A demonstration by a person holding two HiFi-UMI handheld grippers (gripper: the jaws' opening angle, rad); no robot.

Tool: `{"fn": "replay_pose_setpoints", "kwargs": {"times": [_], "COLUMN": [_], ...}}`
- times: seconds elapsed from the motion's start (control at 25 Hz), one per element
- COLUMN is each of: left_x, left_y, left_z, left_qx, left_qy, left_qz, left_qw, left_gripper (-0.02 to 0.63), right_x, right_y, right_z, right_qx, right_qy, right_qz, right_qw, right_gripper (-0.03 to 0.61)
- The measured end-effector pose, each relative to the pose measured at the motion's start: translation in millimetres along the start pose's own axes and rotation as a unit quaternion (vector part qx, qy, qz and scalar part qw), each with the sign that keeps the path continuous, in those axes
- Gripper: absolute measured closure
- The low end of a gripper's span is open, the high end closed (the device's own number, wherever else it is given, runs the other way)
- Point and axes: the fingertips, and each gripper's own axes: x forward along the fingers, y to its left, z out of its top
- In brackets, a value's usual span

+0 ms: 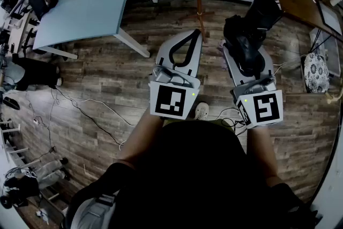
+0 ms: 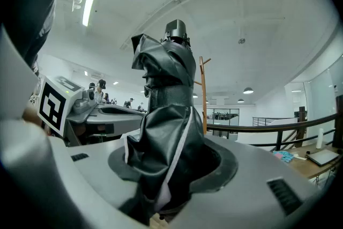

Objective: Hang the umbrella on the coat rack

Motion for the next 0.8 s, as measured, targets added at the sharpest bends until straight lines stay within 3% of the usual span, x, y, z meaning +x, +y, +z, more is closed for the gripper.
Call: {"fn": "replay_pose_setpoints", "kwargs": {"times": [0.8], "left_x": [17], "left_y": [2], "left_z": [-3], "left_qx": [-0.011], "left_qy": [0.011], "left_qz": [-0.004], "left_qw": [0.9999], "left_gripper": [0.601], "right_x": [9], "right_y": [-17], "right_z": [-6], "right_qx": [0.01], "right_qy": [0.008], "right_qz": [-0.005], "right_qw": [1.0], "right_gripper": [0.364]}}
